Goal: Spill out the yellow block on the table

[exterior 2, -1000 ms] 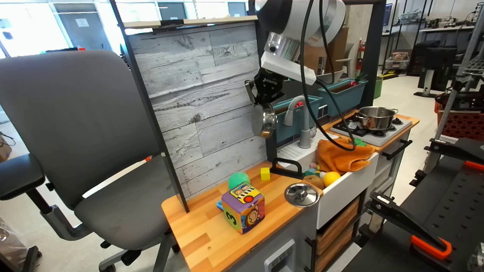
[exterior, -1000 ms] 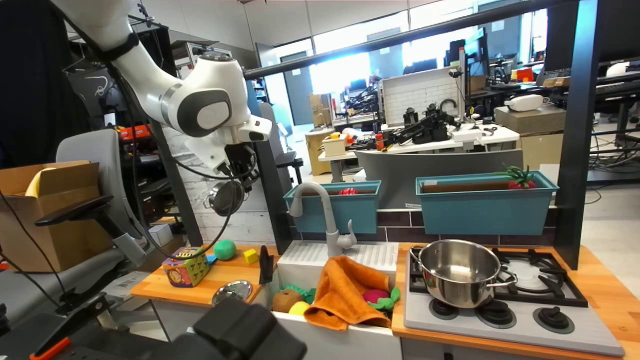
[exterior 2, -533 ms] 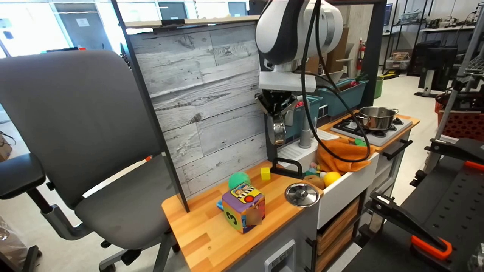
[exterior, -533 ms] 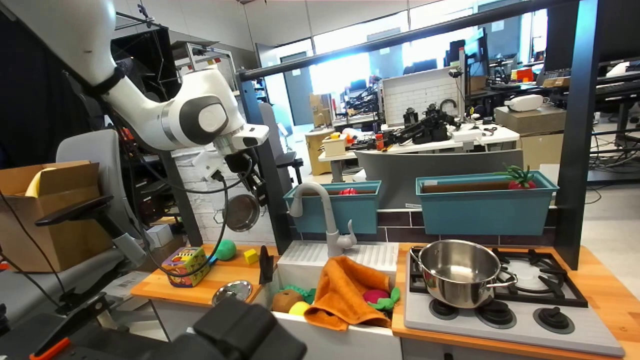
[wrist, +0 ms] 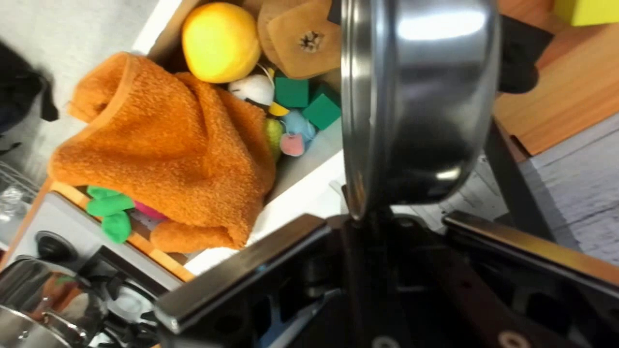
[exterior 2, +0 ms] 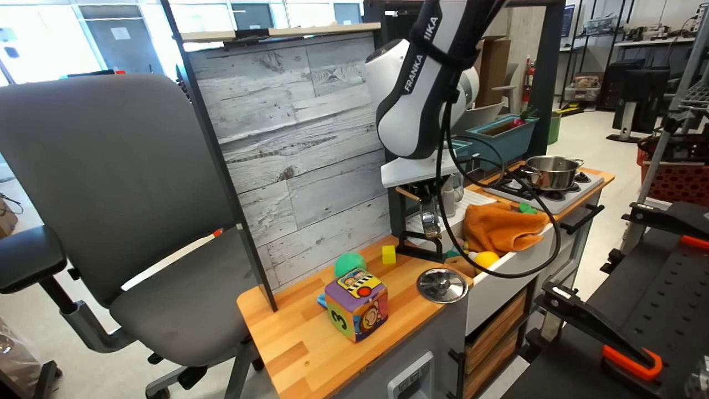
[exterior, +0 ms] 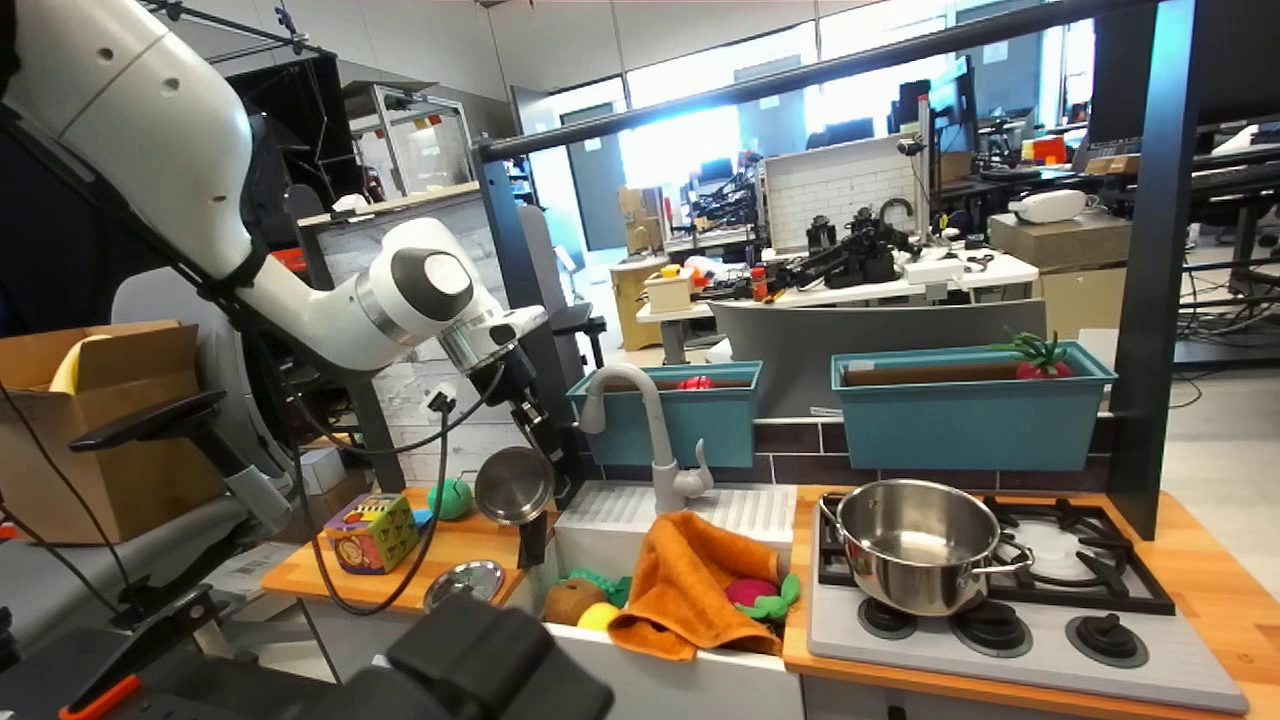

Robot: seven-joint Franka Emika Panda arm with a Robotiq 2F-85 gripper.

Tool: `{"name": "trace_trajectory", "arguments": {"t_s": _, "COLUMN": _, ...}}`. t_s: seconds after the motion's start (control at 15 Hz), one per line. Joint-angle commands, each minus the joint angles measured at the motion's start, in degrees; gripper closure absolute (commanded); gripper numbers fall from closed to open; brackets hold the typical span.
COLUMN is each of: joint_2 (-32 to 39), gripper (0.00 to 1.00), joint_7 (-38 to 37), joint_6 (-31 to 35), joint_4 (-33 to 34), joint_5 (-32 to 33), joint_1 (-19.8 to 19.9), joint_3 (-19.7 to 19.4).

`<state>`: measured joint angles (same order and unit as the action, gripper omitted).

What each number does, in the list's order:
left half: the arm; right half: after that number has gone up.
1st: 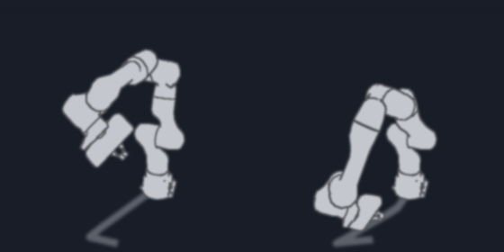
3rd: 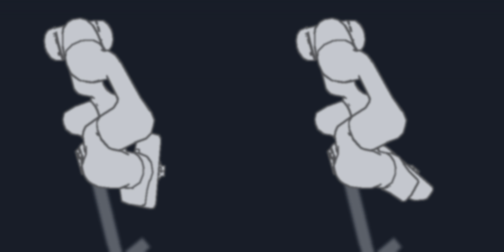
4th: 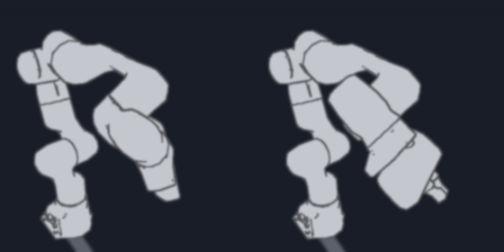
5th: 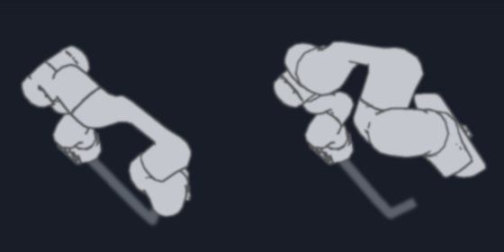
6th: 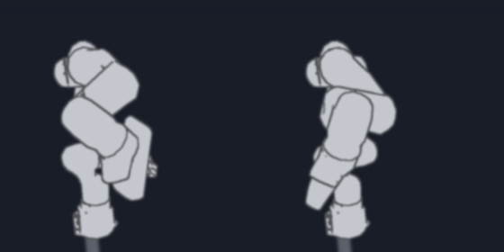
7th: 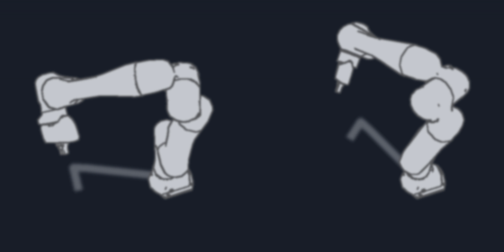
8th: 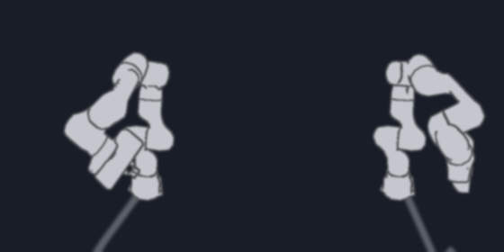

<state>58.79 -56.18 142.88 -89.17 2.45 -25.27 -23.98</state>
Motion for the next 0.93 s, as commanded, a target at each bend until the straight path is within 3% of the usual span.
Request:
{"name": "trace_trajectory", "arguments": {"t_s": 0.0, "joint_2": 5.43, "gripper": 0.99, "joint_7": -6.59, "joint_6": -14.6, "joint_4": 9.27, "joint_5": 6.31, "joint_1": -0.27, "joint_3": 0.41}}
{"name": "trace_trajectory", "arguments": {"t_s": 0.27, "joint_2": 7.38, "gripper": 0.99, "joint_7": -5.43, "joint_6": -32.43, "joint_4": 15.91, "joint_5": 12.61, "joint_1": 0.58, "joint_3": 4.56}}
{"name": "trace_trajectory", "arguments": {"t_s": 0.47, "joint_2": 8.47, "gripper": 0.99, "joint_7": -2.39, "joint_6": -37.8, "joint_4": 19.34, "joint_5": 15.74, "joint_1": 1.39, "joint_3": 8.46}}
{"name": "trace_trajectory", "arguments": {"t_s": 0.87, "joint_2": 9.88, "gripper": 0.99, "joint_7": 0.44, "joint_6": -22.89, "joint_4": 22.58, "joint_5": 15.37, "joint_1": 4.86, "joint_3": 13.55}}
